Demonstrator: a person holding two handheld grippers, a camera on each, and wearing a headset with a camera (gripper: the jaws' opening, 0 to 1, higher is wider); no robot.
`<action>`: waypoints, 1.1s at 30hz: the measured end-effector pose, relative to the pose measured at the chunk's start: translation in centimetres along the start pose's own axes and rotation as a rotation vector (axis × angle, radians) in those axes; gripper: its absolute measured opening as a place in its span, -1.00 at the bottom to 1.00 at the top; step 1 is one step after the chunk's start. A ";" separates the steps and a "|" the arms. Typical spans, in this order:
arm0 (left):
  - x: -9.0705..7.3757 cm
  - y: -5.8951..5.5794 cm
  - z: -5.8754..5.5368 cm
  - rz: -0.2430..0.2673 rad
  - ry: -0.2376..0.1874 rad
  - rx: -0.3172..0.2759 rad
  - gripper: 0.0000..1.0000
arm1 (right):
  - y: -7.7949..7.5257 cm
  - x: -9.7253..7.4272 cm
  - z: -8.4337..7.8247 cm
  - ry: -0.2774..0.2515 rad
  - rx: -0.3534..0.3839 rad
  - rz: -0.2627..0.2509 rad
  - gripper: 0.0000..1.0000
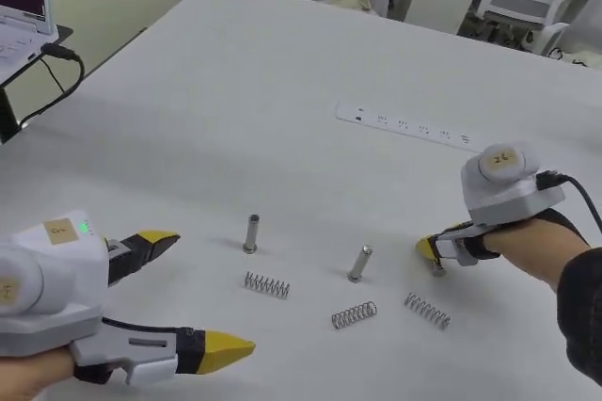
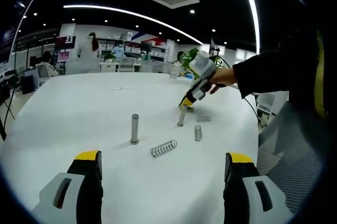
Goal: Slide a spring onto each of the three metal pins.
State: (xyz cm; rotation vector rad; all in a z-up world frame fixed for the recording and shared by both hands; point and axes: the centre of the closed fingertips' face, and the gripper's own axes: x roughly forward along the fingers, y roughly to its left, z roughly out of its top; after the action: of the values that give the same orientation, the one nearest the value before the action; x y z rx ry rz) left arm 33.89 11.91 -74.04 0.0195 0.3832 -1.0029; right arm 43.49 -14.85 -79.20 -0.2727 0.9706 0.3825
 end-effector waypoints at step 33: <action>-0.4 0.1 0.0 0.005 0.000 -0.007 0.86 | 0.6 -0.6 -0.7 0.051 0.111 -0.008 -0.89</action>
State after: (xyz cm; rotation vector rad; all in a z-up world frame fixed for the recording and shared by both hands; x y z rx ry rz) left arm 33.72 12.31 -73.92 0.0141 0.3870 -0.9967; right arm 42.42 -14.73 -79.06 -0.1868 1.0368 0.3143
